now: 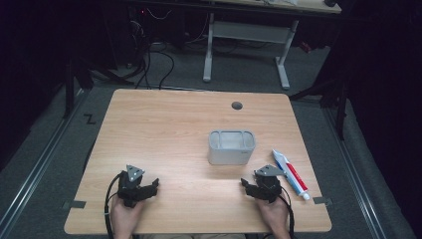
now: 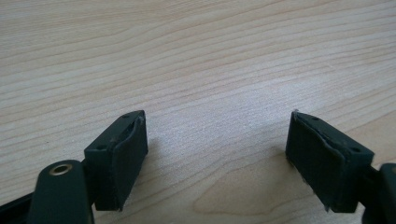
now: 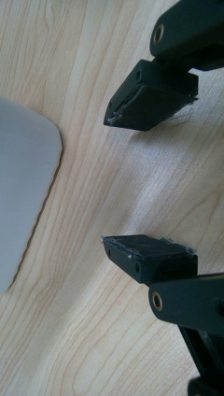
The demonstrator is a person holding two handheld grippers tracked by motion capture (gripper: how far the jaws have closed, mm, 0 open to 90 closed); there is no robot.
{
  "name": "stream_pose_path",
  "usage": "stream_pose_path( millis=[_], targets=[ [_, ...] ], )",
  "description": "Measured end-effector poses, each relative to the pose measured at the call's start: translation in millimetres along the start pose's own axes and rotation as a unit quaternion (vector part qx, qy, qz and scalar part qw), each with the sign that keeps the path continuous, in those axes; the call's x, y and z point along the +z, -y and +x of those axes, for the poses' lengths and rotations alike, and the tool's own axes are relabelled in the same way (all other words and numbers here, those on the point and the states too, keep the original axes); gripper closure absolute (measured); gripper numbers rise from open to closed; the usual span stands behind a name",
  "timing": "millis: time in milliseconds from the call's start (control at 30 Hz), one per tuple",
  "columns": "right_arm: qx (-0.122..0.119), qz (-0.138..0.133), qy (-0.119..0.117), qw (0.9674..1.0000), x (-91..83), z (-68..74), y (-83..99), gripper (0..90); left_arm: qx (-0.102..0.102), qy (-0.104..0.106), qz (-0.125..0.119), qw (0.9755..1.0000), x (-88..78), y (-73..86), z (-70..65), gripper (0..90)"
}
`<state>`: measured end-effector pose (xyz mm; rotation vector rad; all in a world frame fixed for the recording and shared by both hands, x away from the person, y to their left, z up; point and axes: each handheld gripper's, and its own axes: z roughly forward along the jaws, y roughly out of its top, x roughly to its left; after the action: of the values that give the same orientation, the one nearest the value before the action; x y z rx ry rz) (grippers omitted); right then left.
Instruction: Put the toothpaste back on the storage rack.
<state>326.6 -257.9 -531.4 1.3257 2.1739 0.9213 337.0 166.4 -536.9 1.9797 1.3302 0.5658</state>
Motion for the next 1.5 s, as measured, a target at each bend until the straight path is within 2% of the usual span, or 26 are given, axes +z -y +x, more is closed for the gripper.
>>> stream_pose_path(
  millis=[1100,1200,1500],
  targets=[
    [0.001,0.000,0.001,1.0000,-0.1,0.1,-0.1,36.0,0.000,0.001,0.000,1.0000,0.0,0.0,0.0,21.1],
    [0.004,-0.003,0.002,1.0000,-1.2,0.1,0.6,40.4,0.000,0.001,0.000,1.0000,0.0,0.0,0.0,21.1],
    [0.014,-0.018,0.003,0.9997,-7.7,-1.1,3.5,42.7,0.000,0.001,0.000,1.0000,0.0,-0.1,0.0,21.1]
  ],
)
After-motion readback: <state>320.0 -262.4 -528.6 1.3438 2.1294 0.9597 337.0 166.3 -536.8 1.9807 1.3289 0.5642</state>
